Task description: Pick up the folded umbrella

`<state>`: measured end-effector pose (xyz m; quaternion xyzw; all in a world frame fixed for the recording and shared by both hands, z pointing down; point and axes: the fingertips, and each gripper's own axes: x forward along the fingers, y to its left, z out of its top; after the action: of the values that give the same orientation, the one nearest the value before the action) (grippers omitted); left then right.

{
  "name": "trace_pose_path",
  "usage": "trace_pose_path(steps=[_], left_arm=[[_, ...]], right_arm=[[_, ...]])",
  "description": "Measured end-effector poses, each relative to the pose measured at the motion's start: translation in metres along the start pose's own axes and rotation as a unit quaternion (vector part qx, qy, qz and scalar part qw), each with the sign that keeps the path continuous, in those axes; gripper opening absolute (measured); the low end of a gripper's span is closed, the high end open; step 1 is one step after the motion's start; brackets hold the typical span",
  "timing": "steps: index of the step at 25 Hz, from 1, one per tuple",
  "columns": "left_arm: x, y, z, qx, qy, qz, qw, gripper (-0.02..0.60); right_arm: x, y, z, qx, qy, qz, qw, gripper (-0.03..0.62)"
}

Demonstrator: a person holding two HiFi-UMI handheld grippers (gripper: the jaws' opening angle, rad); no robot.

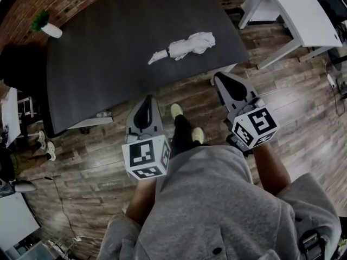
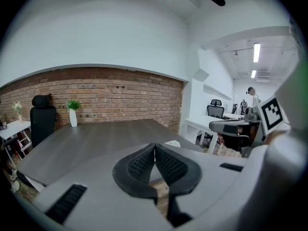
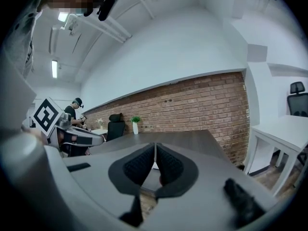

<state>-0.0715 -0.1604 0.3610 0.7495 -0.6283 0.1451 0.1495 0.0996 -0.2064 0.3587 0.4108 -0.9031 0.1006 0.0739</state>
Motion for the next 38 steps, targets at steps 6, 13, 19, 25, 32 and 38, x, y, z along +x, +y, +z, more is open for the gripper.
trace_pose_path(steps=[6, 13, 19, 25, 32, 38], left_arm=[[0.031, 0.013, 0.006, -0.002, 0.010, -0.007, 0.9999, 0.015], [0.073, 0.022, 0.019, 0.003, 0.020, -0.026, 0.9995, 0.017], [0.112, 0.024, 0.024, 0.015, 0.038, -0.062, 0.9972, 0.017], [0.152, 0.028, 0.031, 0.023, 0.052, -0.083, 0.9949, 0.017], [0.193, 0.016, 0.025, 0.045, 0.065, -0.138, 0.9873, 0.018], [0.225, 0.003, 0.015, 0.107, 0.074, -0.178, 0.9754, 0.020]], right_arm=[[0.026, -0.018, 0.002, -0.001, 0.008, -0.009, 1.000, 0.031], [0.057, -0.039, 0.006, 0.001, 0.021, -0.021, 1.000, 0.031], [0.086, -0.055, 0.007, 0.005, 0.029, -0.031, 0.999, 0.031], [0.112, -0.074, 0.011, 0.012, 0.033, -0.042, 0.999, 0.031], [0.128, -0.091, 0.013, 0.021, 0.041, -0.063, 0.997, 0.031], [0.136, -0.109, 0.014, 0.028, 0.042, -0.086, 0.995, 0.031]])
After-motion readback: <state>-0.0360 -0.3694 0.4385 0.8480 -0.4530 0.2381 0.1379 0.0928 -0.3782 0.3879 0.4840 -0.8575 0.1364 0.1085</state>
